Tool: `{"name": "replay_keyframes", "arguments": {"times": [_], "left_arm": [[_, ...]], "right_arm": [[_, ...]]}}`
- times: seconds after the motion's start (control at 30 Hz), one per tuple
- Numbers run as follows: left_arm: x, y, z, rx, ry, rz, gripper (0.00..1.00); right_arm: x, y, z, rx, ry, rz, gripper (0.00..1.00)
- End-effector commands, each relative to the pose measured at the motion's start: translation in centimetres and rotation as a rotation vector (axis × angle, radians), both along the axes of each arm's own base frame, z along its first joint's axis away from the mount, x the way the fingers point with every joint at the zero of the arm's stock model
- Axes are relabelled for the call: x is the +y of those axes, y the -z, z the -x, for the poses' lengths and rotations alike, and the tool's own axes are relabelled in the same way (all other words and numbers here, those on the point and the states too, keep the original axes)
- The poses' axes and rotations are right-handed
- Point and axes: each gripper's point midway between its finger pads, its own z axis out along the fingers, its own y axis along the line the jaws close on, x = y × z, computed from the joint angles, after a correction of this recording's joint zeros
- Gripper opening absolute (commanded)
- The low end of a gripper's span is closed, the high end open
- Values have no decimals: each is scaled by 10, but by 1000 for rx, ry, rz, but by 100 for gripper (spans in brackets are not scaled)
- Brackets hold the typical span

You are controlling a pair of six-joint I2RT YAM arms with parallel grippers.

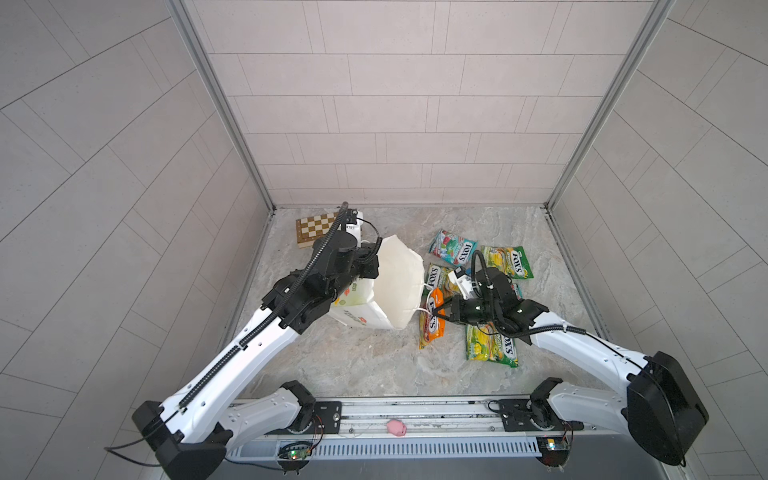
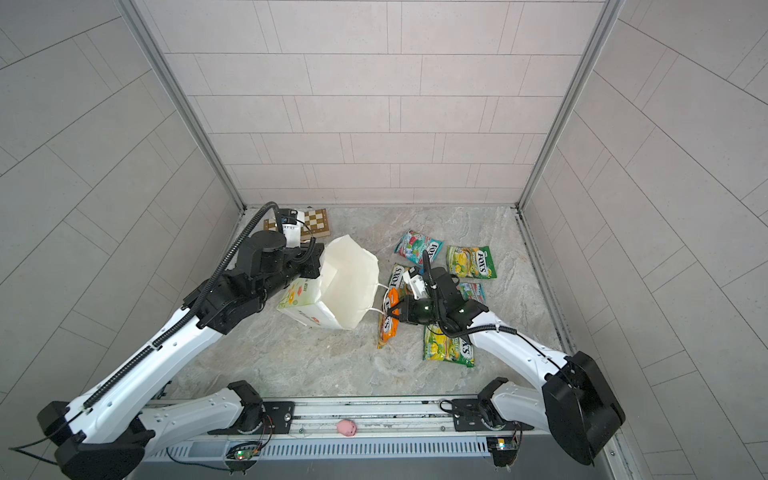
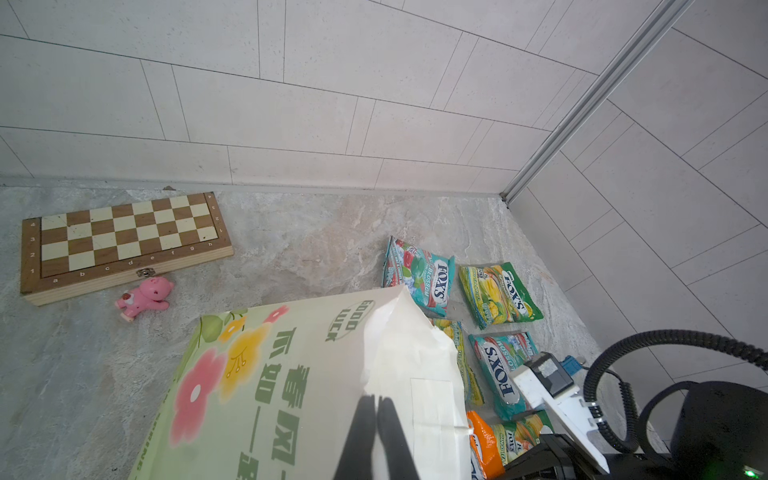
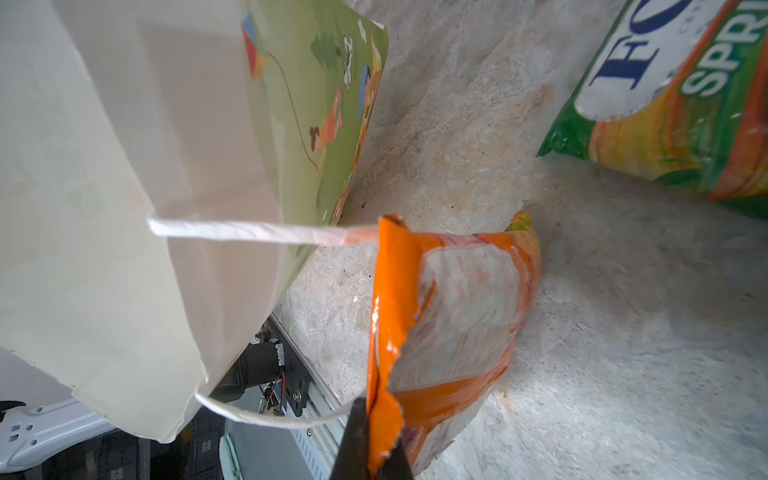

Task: Take the snacks out of the paper bag
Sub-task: 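Lower the orange packet onto the table and open the right gripper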

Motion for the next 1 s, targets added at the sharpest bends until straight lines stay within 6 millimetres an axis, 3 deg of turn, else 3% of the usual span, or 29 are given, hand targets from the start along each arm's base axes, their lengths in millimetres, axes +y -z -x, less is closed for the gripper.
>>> {"name": "replay_keyframes", "arguments": {"times": [0.0,0.17,0.2,0.3,0.5,0.73,0.97], "left_arm": [[4,-1,1,-8,-14,8,0],[2,-1,1,-6,-10,15,0],[2,-1,1,-5,-8,16,0],[1,-1,1,-2,-3,19,0],[-1,0,1,-1,3,27,0],[-2,-1,1,0,6,32,0],[-5,1,0,4,11,36,0]], "right_arm": [[9,-13,-5,-39,-7,-67,0],[-15,21,-1,-32,3,114,0],[-24,38,6,-7,4,160,0],[-40,53,9,-7,8,257,0],[-66,74,15,18,7,433,29],[-80,50,8,-34,2,543,47],[-98,15,3,-151,70,584,50]]}}
